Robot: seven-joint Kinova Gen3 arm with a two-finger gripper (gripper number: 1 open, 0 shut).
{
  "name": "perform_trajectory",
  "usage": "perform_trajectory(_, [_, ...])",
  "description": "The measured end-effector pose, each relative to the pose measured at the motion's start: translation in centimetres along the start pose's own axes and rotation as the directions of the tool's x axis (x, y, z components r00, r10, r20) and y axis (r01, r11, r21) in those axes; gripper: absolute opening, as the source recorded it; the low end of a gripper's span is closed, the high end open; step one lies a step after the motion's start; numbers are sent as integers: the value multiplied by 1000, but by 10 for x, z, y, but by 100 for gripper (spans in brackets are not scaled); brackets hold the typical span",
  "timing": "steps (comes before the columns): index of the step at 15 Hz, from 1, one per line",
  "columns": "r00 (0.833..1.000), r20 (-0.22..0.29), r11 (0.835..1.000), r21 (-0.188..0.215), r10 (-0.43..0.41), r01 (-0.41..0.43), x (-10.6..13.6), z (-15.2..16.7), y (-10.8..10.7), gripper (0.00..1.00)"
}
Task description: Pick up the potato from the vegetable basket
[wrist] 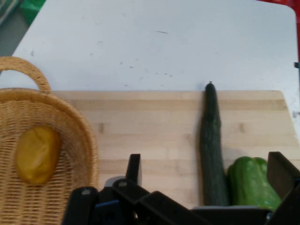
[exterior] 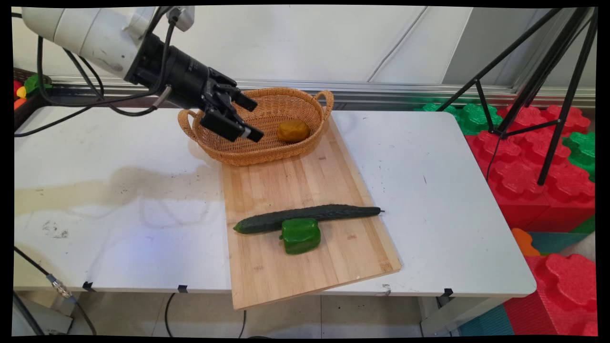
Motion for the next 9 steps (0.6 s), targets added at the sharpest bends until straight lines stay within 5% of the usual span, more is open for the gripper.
perform_trajectory(9, [997, 60, 994, 101, -45, 39, -13, 10, -62, 100])
